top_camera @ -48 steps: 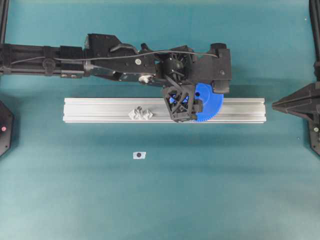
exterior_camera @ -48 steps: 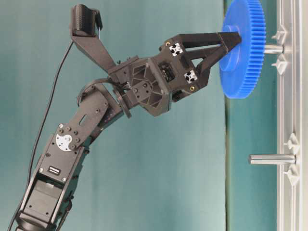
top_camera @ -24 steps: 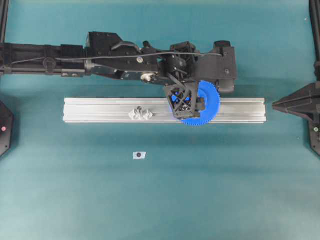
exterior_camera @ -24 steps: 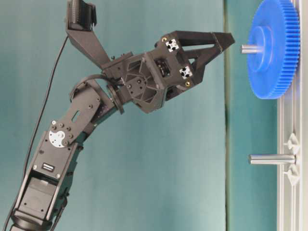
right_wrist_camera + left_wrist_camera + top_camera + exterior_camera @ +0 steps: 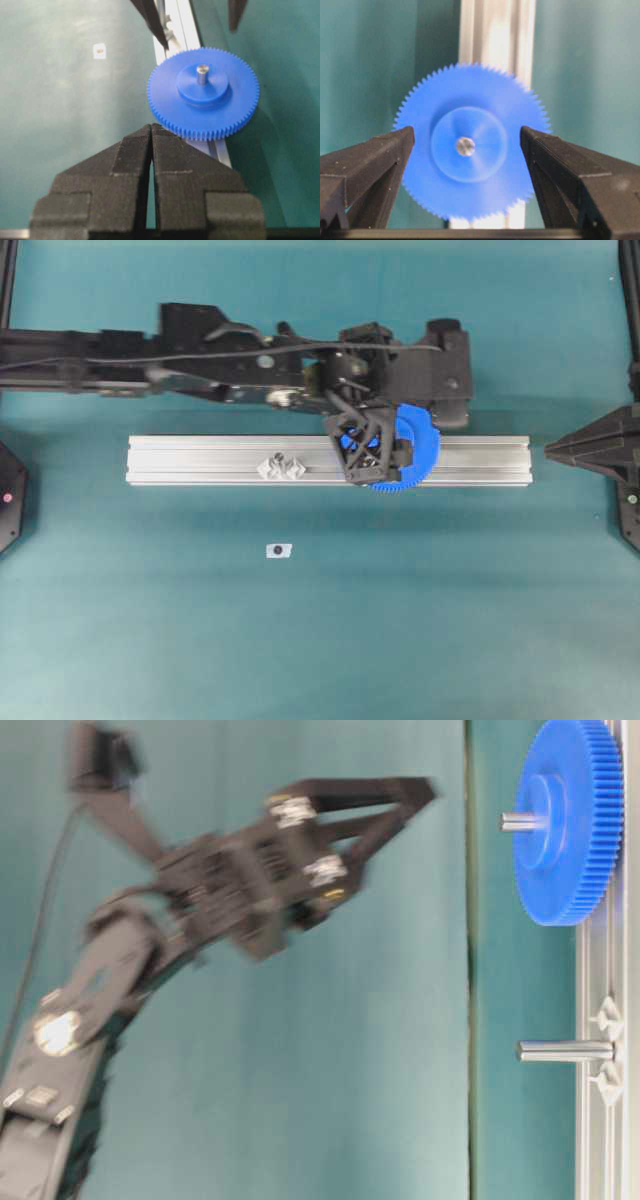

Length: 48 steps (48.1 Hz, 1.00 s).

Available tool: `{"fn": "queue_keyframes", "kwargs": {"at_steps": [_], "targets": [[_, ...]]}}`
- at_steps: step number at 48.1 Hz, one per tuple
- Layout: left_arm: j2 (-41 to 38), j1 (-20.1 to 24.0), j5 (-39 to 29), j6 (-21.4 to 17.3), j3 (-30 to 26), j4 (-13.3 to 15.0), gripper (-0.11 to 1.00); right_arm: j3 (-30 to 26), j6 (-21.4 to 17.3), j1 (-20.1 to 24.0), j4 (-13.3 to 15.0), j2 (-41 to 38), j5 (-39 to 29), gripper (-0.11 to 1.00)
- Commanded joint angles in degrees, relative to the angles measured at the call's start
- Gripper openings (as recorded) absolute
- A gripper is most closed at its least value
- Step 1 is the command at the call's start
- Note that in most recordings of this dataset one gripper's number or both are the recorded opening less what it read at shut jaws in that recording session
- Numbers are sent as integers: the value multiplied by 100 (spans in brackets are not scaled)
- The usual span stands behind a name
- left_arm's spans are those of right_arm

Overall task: Find the location of the shaft and insert the large gear.
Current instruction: 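Open the left gripper and withdraw it to the left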

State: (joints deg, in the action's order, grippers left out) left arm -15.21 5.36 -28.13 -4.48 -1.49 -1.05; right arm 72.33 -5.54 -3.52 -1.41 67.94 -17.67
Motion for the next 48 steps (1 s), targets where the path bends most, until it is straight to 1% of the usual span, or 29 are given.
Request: {"fn": "queue_keyframes", "kwargs": {"at_steps": [1,5,12,17,32,37,43,48], "targets": [[466,-35,149,123,97,-9,90,-53,-44,-9,9,-35,53,5],[703,-26,343,220,352,-9,90,-53,-44,-9,9,-35,44,5],[1169,-70,650,264,923,-9,90,-44,-53,-9,9,-35,44,5],[1494,-132,809,281,1230,-9,90,-44,-53,-9,0,-35,44,5],[2276,-193,896,290,2021,-9,90,-18,-70,-9,9,-44,44,5],[2487,-211,993,290,2206,-9,90,-9,-70,-9,0,-35,44,5],[2751,-211,1301,281,2566,-9,90,0,-70,-9,9,-35,53,5],[3015,-211,1758,299,2944,-9,90,0,-70,-9,0,-44,53,5]]}}
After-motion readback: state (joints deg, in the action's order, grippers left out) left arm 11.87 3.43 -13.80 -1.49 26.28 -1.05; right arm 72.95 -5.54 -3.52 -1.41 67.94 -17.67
